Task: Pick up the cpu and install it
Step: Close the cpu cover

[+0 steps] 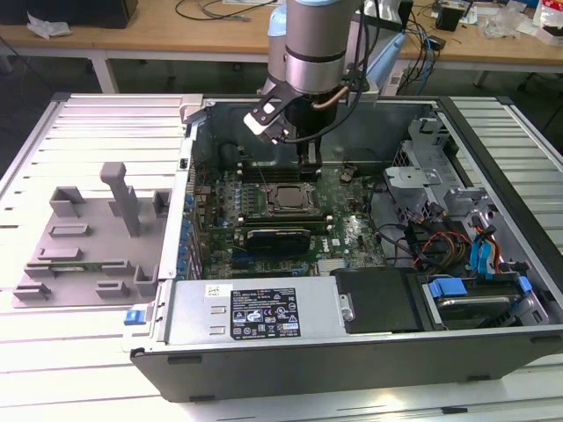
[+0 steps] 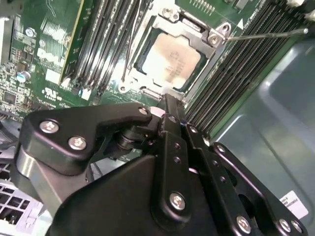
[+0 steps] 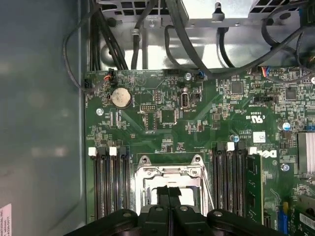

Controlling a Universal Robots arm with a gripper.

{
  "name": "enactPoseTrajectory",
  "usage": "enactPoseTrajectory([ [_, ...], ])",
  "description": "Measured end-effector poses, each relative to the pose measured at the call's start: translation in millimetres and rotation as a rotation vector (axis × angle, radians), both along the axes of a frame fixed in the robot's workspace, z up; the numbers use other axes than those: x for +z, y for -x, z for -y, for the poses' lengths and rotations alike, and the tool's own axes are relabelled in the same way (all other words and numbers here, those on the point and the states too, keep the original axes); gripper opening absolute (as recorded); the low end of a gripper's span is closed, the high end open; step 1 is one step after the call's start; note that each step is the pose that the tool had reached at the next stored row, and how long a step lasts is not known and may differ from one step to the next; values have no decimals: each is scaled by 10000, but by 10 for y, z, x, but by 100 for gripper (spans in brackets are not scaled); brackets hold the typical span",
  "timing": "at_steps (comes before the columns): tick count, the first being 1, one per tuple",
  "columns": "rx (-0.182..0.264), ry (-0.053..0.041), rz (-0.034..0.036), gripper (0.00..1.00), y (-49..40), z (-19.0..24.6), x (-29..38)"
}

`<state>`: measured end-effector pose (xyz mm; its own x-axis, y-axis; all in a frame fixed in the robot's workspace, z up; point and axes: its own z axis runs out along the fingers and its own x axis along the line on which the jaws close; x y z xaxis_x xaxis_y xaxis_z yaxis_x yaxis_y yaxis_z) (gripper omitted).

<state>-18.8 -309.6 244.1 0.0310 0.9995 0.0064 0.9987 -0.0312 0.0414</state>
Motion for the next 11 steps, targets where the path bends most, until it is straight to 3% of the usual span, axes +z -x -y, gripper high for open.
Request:
enactPoseTrajectory([
  [2,11,-3,-13,11,18,0,-2],
  [4,23,-3,-12,11,117,-1,-22],
  [7,24,-2,-13,11,195,5,-64],
  [11,26,-2,-13,11,245,48,-85],
])
